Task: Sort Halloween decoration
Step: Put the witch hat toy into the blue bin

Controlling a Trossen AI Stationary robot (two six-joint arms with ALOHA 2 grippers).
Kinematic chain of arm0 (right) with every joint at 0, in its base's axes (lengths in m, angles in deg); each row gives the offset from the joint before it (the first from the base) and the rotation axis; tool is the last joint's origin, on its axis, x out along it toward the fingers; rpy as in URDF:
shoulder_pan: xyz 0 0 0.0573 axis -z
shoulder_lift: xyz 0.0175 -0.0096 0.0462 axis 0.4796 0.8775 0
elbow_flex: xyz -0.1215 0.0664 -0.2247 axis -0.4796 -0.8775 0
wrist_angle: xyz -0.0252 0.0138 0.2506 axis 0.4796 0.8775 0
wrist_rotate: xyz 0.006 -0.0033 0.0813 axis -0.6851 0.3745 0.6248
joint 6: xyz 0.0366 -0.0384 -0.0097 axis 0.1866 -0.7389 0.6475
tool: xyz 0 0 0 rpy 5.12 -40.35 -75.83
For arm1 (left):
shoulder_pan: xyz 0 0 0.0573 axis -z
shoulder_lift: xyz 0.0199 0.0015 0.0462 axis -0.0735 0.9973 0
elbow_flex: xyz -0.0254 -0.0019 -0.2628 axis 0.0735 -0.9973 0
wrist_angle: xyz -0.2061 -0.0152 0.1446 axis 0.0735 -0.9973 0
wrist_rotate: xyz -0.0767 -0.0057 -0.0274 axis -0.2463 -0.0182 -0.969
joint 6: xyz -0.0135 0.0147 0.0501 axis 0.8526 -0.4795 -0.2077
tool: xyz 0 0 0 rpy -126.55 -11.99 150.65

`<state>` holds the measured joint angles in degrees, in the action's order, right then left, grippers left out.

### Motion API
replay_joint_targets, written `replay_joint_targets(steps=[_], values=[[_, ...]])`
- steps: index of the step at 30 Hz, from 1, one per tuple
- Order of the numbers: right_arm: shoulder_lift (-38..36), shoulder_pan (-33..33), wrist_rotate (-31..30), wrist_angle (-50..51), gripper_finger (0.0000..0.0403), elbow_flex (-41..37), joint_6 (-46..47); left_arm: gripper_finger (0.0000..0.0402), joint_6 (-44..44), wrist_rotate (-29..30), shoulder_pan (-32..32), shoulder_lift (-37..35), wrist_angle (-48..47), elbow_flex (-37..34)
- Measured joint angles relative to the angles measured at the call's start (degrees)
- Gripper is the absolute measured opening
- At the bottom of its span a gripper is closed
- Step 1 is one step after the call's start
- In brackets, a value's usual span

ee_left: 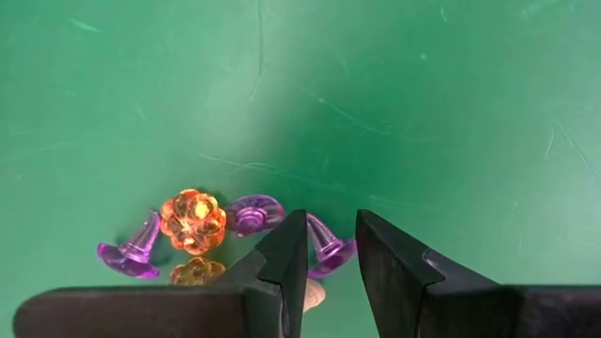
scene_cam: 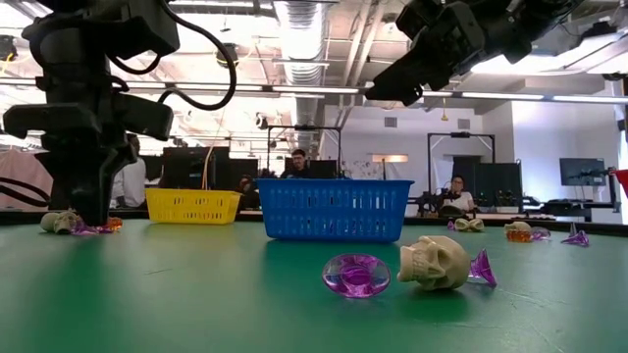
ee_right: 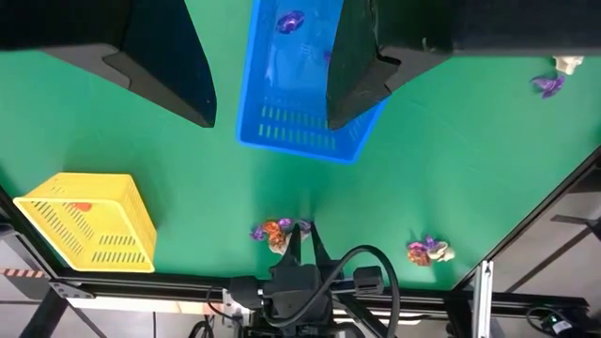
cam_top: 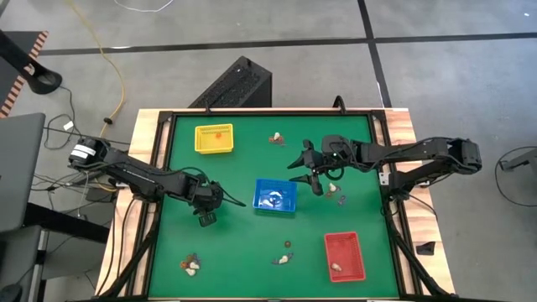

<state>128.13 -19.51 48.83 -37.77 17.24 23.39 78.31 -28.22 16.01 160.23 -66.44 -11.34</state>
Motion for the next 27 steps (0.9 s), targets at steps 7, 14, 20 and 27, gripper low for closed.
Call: replay_joint_targets(steps=[7, 14, 20, 27], values=[[0.0, 0.0, 0.0, -0.2, 0.0234, 0.0, 0.0, 0.0092, -0.1, -1.9, 0.0, 0.0, 0.0, 0.0], [0.0, 0.0, 0.0, -0.2, 0.0234, 0.0, 0.1, 0.0136, -0.5, -1.2, 0.0, 0.0, -0.1, 0.0], [0.0, 0.0, 0.0, -0.2, 0.0234, 0.0, 0.0, 0.0165, -0.2, -2.5, 0.0, 0.0, -0.8, 0.2], [0.0, 0.0, 0.0, -0.2, 0.0234, 0.0, 0.0, 0.0161, -1.6, -2.6, -0.4, -0.1, -6.8, 7.1]])
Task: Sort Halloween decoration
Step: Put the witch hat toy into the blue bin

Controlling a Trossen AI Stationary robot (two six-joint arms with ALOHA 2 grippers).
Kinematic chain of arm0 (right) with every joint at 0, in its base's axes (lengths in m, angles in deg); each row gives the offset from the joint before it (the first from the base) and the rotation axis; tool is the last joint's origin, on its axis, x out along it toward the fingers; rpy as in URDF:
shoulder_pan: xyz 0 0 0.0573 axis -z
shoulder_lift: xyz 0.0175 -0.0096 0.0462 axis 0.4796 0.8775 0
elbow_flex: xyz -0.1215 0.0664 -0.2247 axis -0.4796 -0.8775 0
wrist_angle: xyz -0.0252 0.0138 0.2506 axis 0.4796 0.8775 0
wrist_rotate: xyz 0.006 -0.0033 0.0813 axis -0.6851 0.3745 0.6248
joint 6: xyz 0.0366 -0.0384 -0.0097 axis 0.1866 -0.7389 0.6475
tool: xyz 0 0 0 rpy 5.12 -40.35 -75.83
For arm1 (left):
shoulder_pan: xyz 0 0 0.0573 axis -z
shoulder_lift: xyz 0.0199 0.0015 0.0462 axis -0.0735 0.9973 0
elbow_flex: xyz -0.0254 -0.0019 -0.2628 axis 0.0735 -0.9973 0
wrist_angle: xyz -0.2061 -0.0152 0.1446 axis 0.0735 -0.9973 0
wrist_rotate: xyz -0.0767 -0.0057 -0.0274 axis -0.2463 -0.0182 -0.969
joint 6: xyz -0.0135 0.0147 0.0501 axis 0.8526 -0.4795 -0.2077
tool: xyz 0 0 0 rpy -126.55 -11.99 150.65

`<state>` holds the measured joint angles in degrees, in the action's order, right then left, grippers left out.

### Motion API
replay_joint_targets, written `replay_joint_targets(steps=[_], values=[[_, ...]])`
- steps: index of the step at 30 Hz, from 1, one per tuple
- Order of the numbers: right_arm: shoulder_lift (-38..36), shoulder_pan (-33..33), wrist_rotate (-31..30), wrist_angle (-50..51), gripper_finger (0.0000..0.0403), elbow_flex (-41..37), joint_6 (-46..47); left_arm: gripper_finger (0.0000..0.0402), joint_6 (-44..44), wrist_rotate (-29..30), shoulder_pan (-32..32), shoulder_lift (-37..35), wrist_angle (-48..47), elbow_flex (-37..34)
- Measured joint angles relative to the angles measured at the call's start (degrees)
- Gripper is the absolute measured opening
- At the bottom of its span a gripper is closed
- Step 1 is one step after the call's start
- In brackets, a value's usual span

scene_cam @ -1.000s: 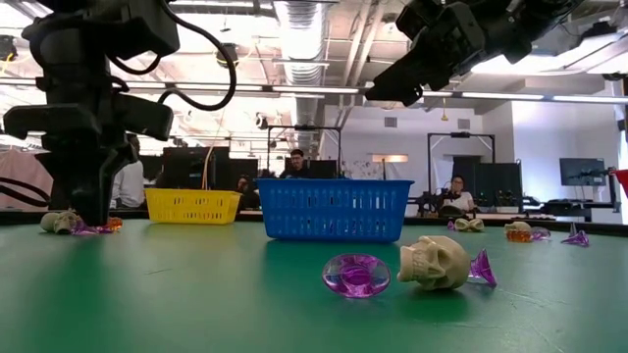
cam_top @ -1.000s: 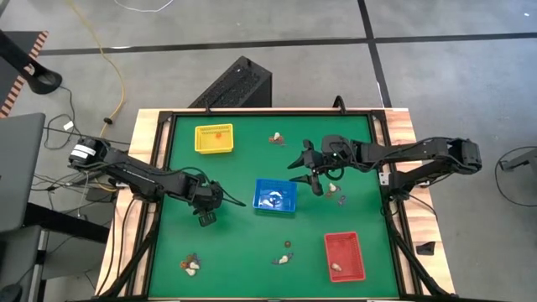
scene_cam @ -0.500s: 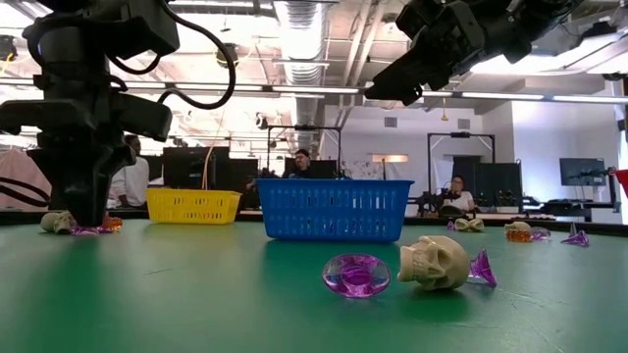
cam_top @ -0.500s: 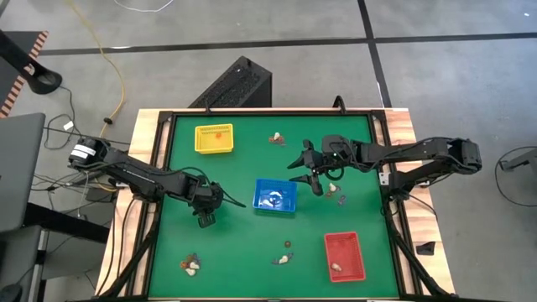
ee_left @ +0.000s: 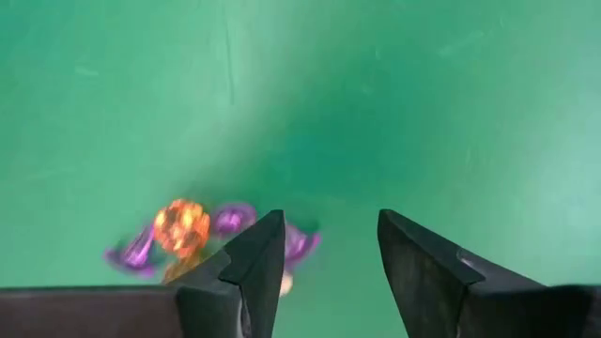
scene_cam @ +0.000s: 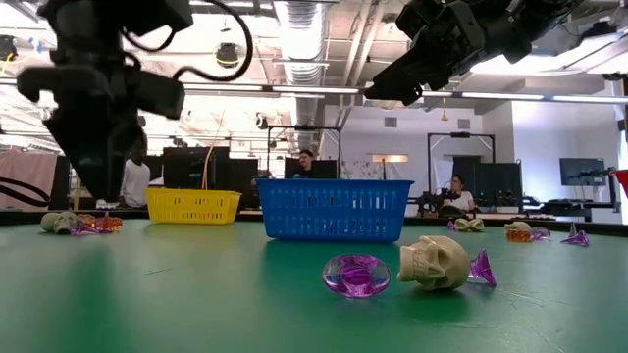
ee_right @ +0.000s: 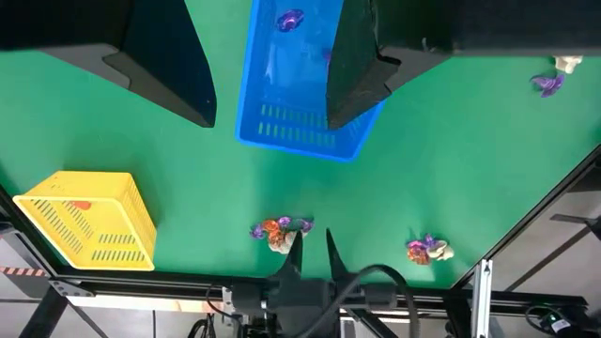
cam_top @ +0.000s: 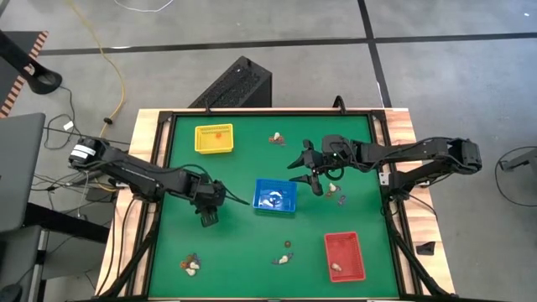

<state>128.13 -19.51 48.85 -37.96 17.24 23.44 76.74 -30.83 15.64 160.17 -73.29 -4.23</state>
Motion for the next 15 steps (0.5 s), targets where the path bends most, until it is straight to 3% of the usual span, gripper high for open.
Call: replay_joint_targets(steps=[5, 10, 15], values=[[0.0, 0.0, 0.0, 0.0, 0.0234, 0.0, 0.0, 0.0153, -1.6, 1.3, 0.0, 0.0, -7.9, 2.6], [0.0, 0.0, 0.0, 0.0, 0.0234, 0.0, 0.0, 0.0148, -1.6, -1.7, 0.0, 0.4, -5.3, 0.3], [0.0, 0.0, 0.0, 0.1, 0.0234, 0.0, -0.1, 0.0146, -1.5, -0.7, 0.0, 0.4, -1.6, -1.7]])
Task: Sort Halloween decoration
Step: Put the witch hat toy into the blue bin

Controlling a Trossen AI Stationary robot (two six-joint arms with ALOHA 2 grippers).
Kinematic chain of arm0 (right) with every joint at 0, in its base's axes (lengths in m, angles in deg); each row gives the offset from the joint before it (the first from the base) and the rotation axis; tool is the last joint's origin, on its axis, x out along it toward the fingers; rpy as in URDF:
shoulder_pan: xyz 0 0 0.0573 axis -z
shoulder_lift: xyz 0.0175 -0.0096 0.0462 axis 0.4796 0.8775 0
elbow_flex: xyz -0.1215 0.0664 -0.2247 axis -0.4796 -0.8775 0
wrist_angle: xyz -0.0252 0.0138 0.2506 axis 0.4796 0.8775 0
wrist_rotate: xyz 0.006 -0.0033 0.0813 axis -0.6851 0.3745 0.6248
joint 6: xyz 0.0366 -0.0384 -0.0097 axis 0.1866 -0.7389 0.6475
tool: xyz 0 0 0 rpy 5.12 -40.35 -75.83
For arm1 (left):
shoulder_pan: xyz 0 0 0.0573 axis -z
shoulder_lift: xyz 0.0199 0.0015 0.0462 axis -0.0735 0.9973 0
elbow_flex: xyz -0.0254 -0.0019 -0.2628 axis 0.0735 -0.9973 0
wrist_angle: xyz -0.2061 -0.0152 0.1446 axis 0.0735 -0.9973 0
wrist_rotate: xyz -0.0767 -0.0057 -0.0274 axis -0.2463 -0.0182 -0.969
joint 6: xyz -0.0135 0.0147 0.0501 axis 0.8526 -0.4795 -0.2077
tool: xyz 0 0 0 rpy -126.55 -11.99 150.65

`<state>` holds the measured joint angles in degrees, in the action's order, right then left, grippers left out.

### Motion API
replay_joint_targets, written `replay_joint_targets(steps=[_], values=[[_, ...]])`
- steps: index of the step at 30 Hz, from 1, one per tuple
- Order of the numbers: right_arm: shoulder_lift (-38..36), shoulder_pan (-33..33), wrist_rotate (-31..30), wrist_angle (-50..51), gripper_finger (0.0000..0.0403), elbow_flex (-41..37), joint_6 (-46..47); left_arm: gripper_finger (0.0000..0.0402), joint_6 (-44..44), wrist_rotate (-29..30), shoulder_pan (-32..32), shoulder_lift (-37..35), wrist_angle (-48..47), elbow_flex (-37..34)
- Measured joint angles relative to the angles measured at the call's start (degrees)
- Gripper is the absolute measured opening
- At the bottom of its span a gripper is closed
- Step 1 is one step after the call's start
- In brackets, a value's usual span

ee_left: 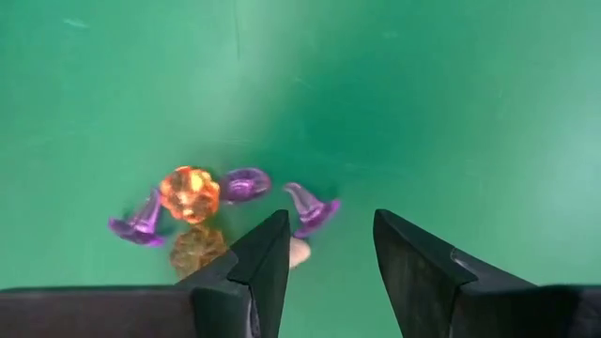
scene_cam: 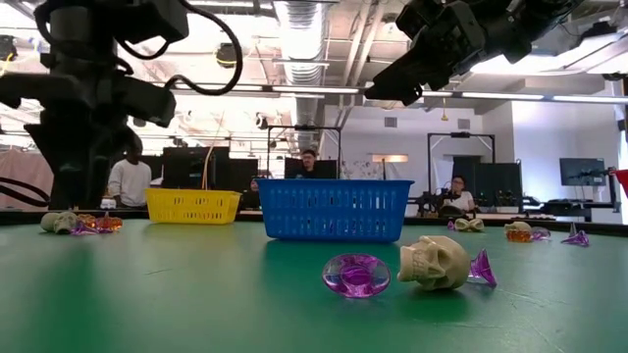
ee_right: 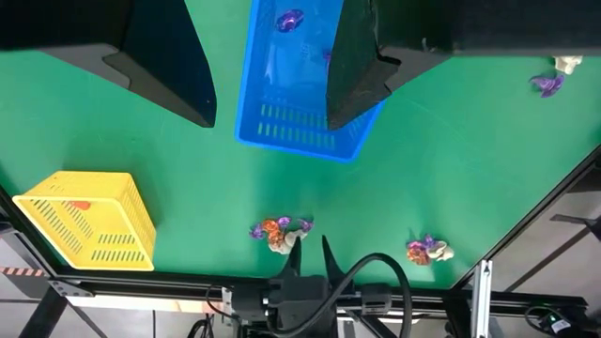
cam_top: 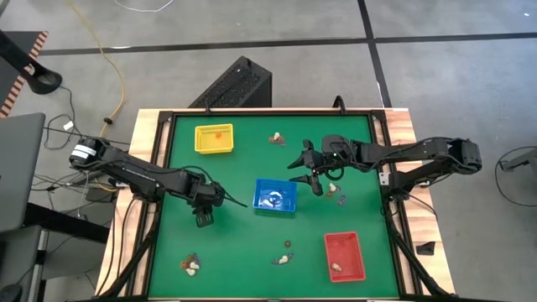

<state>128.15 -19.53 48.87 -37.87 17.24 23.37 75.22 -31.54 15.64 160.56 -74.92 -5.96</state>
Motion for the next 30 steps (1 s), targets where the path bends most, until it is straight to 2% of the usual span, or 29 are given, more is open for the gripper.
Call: replay_joint_targets(steps=[5, 12, 20, 24, 30], values=[[0.0, 0.0, 0.0, 0.2, 0.0234, 0.0, 0.0, 0.0145, -0.7, 0.7, 0.0, 0.0, 3.2, -2.8], [0.0, 0.0, 0.0, 0.2, 0.0234, 0.0, 0.0, 0.0145, -1.6, 0.8, 0.0, 0.0, 4.6, -3.1], [0.0, 0.0, 0.0, 0.2, 0.0234, 0.0, 0.0, 0.0145, -3.1, -0.7, 0.3, 7.2, 5.1, -2.8], [0.0, 0.0, 0.0, 0.2, 0.0234, 0.0, 0.0, 0.0145, -3.4, -0.5, 0.3, 8.4, 5.0, -2.6], [0.0, 0.0, 0.0, 0.2, 0.0234, 0.0, 0.0, 0.0113, -4.0, 0.2, 0.3, 6.4, 5.3, -3.1]])
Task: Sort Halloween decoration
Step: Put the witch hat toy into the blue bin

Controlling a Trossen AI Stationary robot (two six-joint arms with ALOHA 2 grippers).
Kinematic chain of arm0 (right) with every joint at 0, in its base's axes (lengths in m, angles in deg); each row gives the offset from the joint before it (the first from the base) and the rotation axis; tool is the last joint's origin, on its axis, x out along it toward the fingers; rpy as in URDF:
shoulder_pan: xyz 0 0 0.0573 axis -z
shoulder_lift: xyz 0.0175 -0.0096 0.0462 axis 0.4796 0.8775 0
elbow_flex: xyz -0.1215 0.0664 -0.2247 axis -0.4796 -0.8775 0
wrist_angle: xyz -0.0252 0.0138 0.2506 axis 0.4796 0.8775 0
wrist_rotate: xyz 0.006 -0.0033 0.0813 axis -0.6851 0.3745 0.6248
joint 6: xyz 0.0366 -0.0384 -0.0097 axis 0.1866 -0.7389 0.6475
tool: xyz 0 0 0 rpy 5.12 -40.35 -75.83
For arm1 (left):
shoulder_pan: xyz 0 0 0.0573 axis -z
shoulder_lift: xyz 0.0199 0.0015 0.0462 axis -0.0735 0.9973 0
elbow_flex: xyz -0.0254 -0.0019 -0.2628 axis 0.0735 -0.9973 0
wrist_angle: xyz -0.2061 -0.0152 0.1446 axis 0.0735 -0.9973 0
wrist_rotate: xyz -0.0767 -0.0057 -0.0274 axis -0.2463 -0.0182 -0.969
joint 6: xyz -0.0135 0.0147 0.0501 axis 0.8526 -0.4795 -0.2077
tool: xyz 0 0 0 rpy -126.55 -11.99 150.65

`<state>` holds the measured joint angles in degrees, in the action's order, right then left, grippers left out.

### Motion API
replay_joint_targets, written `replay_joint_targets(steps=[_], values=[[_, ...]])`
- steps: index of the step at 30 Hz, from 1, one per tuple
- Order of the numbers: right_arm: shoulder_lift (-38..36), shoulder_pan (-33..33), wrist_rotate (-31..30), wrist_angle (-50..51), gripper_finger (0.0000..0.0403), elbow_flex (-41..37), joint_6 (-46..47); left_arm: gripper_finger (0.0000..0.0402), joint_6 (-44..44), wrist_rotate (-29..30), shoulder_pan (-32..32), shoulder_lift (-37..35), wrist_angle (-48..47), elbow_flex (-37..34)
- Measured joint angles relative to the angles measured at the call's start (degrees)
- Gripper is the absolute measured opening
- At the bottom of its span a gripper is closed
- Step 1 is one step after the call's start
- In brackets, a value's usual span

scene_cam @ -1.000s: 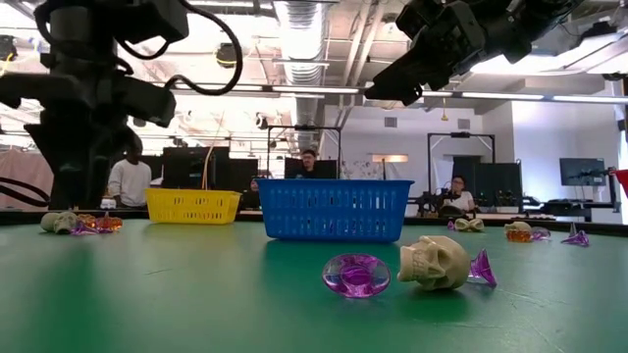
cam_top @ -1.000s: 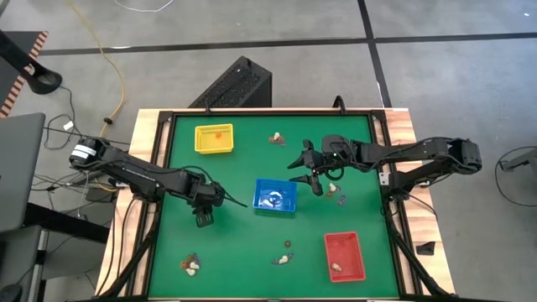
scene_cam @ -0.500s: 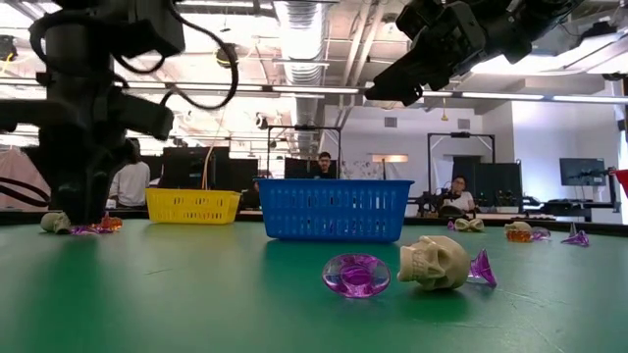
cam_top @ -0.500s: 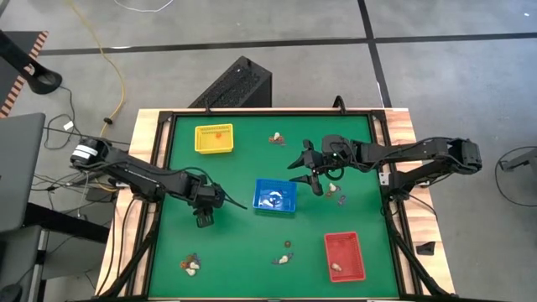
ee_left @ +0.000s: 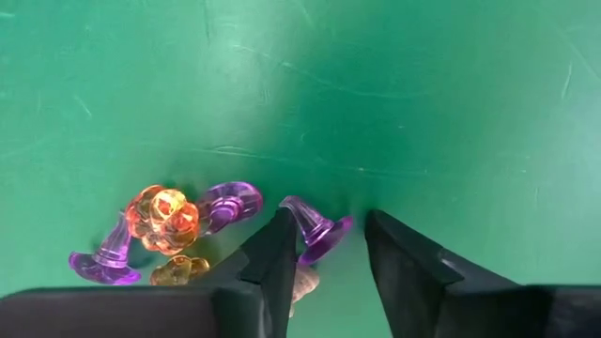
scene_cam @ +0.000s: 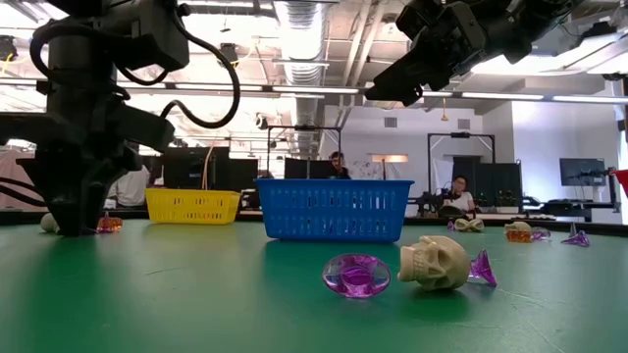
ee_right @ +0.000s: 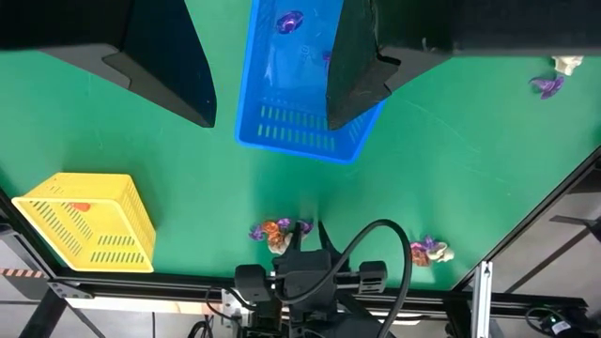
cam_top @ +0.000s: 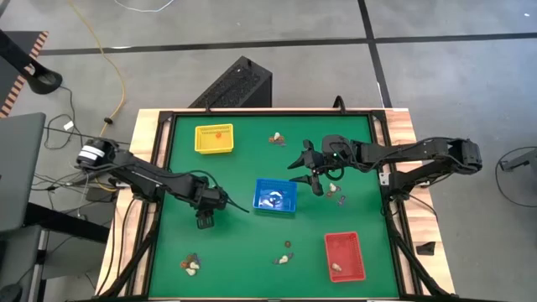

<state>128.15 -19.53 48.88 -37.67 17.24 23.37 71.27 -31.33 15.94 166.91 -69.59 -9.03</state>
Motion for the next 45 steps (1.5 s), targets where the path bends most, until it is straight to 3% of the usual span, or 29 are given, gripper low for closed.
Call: replay_joint_targets(steps=[8, 13, 23, 28, 37, 45], values=[[0.0, 0.0, 0.0, -0.1, 0.0234, 0.0, 0.0, 0.0030, -0.1, 1.3, 0.0, -2.5, 0.0, -0.2], [0.0, 0.0, 0.0, 0.0, 0.0234, 0.0, 0.1, 0.0004, -1.0, 1.4, 0.0, -2.6, 1.2, -0.2], [0.0, 0.0, 0.0, 1.9, 0.0234, 0.0, 2.7, 0.0001, -6.6, -3.3, 0.0, -2.6, 13.9, -0.2], [-0.1, 0.0, 0.0, 3.9, 0.0234, 0.0, 4.7, 0.0000, -13.3, -3.8, -0.3, -2.6, 25.7, -0.2], [-0.1, 0.0, 0.0, 4.8, 0.0234, 0.0, 10.8, 0.0000, -31.4, 3.0, -5.8, -2.7, 48.8, -0.1], [2.8, -2.2, 0.0, 3.3, 0.0234, 0.1, 11.5, 0.0000, -32.4, -2.7, -9.8, -2.7, 53.1, 0.0]])
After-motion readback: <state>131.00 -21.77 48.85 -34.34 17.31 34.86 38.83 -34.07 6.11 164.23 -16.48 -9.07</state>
